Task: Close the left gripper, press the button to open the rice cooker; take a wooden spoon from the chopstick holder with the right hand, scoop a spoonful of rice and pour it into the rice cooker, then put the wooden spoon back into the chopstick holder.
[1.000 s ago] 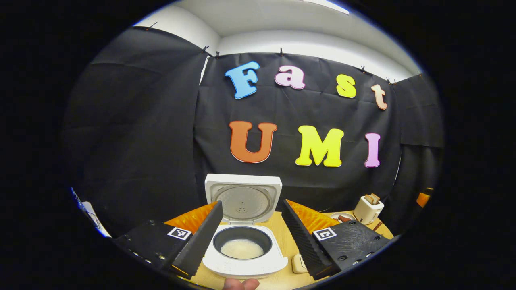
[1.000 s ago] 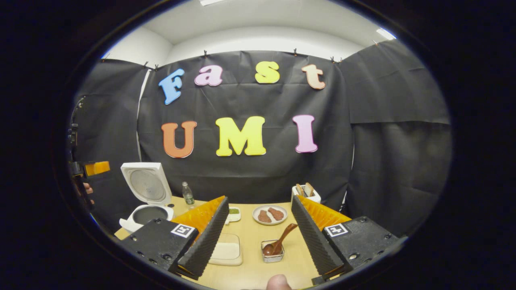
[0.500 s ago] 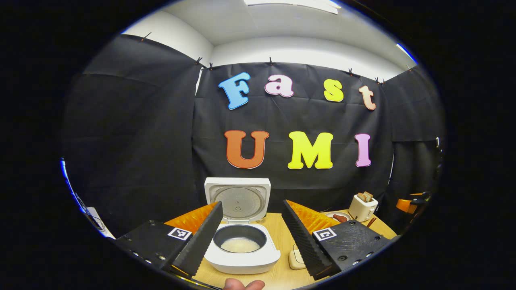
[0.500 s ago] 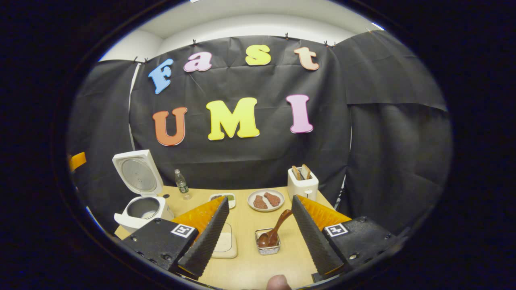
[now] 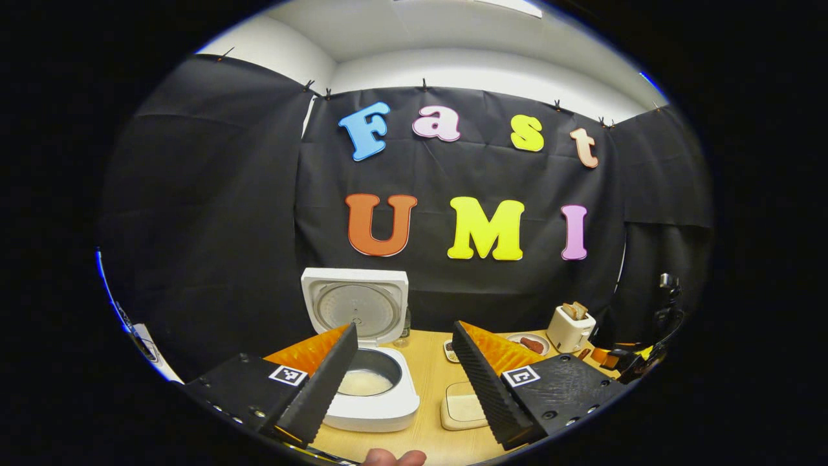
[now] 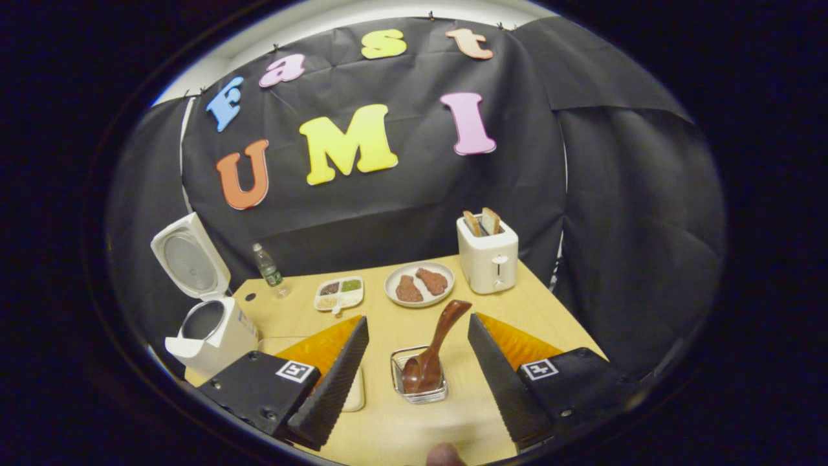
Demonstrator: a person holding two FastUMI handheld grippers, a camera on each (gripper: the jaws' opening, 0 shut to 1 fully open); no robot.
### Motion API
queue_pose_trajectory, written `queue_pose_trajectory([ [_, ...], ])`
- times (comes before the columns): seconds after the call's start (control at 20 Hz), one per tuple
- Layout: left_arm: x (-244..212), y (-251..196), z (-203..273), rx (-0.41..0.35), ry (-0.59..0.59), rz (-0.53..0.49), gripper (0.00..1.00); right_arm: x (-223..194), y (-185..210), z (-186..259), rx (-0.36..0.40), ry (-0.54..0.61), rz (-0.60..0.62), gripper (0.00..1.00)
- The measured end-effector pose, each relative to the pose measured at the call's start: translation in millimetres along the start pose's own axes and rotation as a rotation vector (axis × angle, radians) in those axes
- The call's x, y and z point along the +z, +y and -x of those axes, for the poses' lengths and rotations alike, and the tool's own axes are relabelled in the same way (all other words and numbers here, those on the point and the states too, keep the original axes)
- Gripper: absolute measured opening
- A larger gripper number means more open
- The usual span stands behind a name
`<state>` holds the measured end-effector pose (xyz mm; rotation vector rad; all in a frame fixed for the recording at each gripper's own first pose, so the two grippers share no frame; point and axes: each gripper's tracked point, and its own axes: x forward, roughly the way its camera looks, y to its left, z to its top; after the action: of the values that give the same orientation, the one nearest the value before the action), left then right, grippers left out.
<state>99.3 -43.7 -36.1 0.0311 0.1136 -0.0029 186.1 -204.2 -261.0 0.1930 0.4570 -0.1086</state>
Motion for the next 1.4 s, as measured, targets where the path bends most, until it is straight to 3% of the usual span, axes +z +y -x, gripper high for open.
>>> queue_pose_trajectory([
  [0.1, 1.7, -9.5, -9.9, 0.013, 0.009, 0.014, 0.94, -18.6, -6.0, -31.9, 0.035, 0.061, -0.013, 0.95],
  [0.15, 1.2, -12.3, -14.7, 0.027, 0.012, 0.014, 0.94, -28.9, -10.3, -46.8, 0.044, 0.094, -0.027, 1.0],
  [0.25, 1.4, -18.3, -22.8, 0.047, 0.014, 0.009, 0.94, -46.8, -20.4, -74.8, 0.048, 0.148, -0.05, 0.98],
  [0.3, 2.0, -21.8, -24.1, 0.049, 0.016, 0.005, 0.94, -53.8, -24.3, -86.1, 0.051, 0.167, -0.064, 0.92],
  [0.35, 1.1, -23.5, -26.5, 0.055, 0.021, 0.0, 0.94, -58.3, -26.8, -96.5, 0.057, 0.181, -0.066, 0.96],
  [0.45, -6.5, -23.7, -30.3, 0.068, 0.046, -0.008, 0.94, -64.6, -28.2, -111.2, 0.076, 0.205, -0.069, 0.89],
  [0.5, -10.6, -24.9, -32.3, 0.073, 0.057, -0.009, 0.94, -68.2, -28.2, -118.3, 0.082, 0.218, -0.079, 0.8],
  [0.55, -12.7, -26.3, -34.0, 0.073, 0.067, -0.01, 0.94, -69.9, -28.6, -122.2, 0.087, 0.223, -0.083, 0.82],
  [0.6, -14.5, -25.8, -35.0, 0.076, 0.075, -0.013, 0.94, -70.5, -27.6, -125.9, 0.095, 0.227, -0.084, 0.76],
  [0.65, -16.7, -26.7, -36.2, 0.076, 0.08, -0.015, 0.94, -71.7, -26.5, -129.0, 0.1, 0.229, -0.085, 0.72],
  [0.7, -17.7, -27.4, -35.6, 0.074, 0.085, -0.014, 0.94, -72.8, -25.2, -129.6, 0.103, 0.23, -0.082, 0.57],
  [0.75, -17.2, -27.0, -36.9, 0.074, 0.088, -0.014, 0.94, -71.8, -24.9, -130.0, 0.102, 0.228, -0.078, 0.59],
  [0.9, -17.0, -22.8, -35.9, 0.074, 0.084, -0.009, 0.94, -72.2, -24.1, -128.9, 0.096, 0.229, -0.074, 0.34],
  [1.0, -16.9, -18.3, -34.0, 0.078, 0.083, -0.003, 0.94, -70.9, -23.1, -127.2, 0.097, 0.232, -0.076, 0.25],
  [1.4, -12.2, 2.6, -14.0, 0.07, 0.05, 0.013, 0.94, -50.3, -8.2, -96.0, 0.057, 0.181, -0.037, 0.17],
])
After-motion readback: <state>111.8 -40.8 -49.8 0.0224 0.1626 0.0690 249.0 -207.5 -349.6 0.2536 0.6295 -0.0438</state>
